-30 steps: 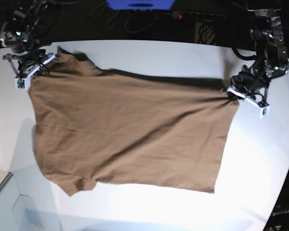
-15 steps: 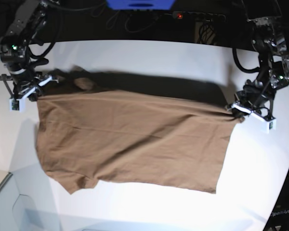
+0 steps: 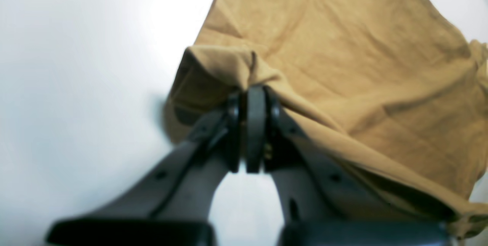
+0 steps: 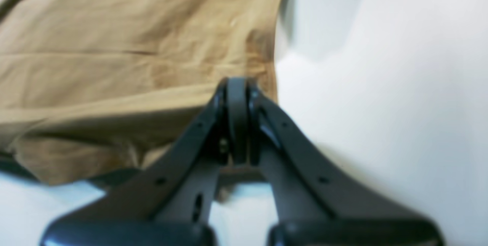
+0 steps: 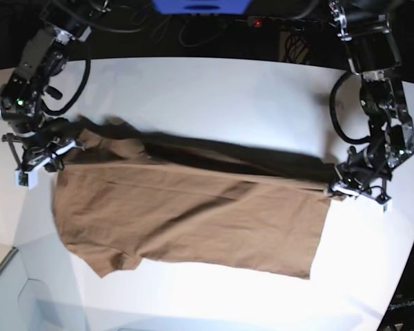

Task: Layout the t-shirt on the table in an organized manner, then fold the t-shirt properly
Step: 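Pull the grasped corners apart with both grippers to straighten the edge, then release the corners and regrasp the shirt edge with both grippers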

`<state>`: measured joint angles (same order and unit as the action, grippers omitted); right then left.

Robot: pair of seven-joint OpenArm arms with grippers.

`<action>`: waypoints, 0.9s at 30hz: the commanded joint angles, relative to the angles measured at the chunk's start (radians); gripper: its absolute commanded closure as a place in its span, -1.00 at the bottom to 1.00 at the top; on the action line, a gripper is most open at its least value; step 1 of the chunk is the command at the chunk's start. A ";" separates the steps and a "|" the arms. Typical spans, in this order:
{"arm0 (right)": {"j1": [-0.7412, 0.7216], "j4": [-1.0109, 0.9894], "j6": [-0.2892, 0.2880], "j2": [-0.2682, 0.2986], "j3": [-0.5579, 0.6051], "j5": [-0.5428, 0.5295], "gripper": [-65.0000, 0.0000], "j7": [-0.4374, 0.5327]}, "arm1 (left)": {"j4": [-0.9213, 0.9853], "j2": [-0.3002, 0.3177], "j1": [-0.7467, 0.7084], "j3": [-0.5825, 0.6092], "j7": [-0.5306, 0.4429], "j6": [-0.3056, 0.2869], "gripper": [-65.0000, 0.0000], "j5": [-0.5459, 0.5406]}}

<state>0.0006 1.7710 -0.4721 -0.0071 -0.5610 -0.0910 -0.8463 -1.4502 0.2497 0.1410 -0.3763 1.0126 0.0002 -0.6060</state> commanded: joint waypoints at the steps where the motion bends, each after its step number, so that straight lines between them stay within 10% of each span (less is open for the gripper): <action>1: -0.029 0.002 -0.001 0.014 0.000 -0.014 1.00 0.025 | -0.001 0.013 0.032 -0.003 -0.016 0.002 1.00 -0.010; 18: -0.067 -0.110 -0.001 0.015 0.000 -0.014 1.00 0.095 | 0.276 0.021 0.164 0.055 -0.019 0.002 0.99 -0.004; 27: -0.066 -0.110 -0.001 0.019 0.000 -0.014 1.00 0.095 | 0.309 0.056 0.216 0.208 -0.019 0.002 0.65 -0.004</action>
<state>-0.0517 1.6436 -0.4721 0.0002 -0.5606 -0.0906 -0.7734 -1.1255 0.2939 0.3244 -0.1631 0.9981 0.0036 -0.6014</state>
